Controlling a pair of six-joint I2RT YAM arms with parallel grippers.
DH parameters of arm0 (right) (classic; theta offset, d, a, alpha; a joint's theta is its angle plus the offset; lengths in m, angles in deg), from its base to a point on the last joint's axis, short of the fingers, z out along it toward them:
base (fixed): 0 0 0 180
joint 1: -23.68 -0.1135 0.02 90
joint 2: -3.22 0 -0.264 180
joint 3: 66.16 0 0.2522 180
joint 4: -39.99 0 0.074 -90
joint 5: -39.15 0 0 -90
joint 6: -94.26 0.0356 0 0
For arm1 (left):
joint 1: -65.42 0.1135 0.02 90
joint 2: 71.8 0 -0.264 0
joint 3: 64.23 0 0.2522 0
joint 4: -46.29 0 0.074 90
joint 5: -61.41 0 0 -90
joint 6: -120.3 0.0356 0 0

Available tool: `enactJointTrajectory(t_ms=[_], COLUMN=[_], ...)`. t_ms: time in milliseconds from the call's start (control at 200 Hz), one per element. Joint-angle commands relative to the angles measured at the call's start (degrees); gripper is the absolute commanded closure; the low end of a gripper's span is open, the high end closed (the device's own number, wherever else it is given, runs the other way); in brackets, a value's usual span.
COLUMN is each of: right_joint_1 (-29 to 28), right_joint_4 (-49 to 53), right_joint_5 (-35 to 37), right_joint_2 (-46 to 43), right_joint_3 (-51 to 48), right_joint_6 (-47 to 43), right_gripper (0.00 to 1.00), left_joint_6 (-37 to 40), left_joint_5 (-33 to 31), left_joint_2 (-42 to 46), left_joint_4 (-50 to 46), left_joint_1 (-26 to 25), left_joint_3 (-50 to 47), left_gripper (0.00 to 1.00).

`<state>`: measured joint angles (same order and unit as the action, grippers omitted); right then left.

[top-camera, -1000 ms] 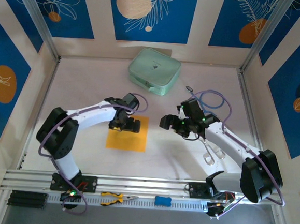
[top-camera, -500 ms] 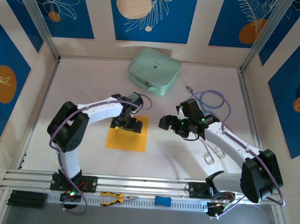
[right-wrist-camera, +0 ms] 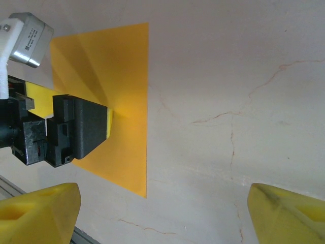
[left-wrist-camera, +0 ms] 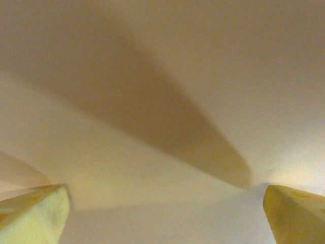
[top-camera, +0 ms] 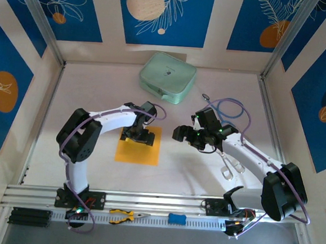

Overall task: Fold a paper plane with a square sheet of paper (pick it up from the middle)
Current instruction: First fold the square sheet of paper in half at the center of the table.

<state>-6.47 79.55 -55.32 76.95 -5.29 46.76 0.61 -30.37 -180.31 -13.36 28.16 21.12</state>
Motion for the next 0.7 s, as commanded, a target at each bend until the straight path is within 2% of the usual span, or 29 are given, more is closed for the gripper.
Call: enactJointTrajectory(t_ms=[0, 695], right_joint_1=[-0.4, -0.7], right_joint_4=[1.0, 0.8], right_joint_5=[-0.1, 0.5], right_joint_2=[-0.7, -0.5], right_joint_3=[-0.6, -0.6], right_joint_6=[0.6, 1.0], right_gripper=[0.14, 0.14], left_joint_6=[-0.7, -1.2], left_joint_5=[0.0, -1.0], left_joint_2=[-1.2, -1.8], left_joint_4=[-0.6, -0.3], left_joint_1=[-0.3, -0.9], left_joint_3=[-0.8, -1.8], left_gripper=[0.03, 0.03])
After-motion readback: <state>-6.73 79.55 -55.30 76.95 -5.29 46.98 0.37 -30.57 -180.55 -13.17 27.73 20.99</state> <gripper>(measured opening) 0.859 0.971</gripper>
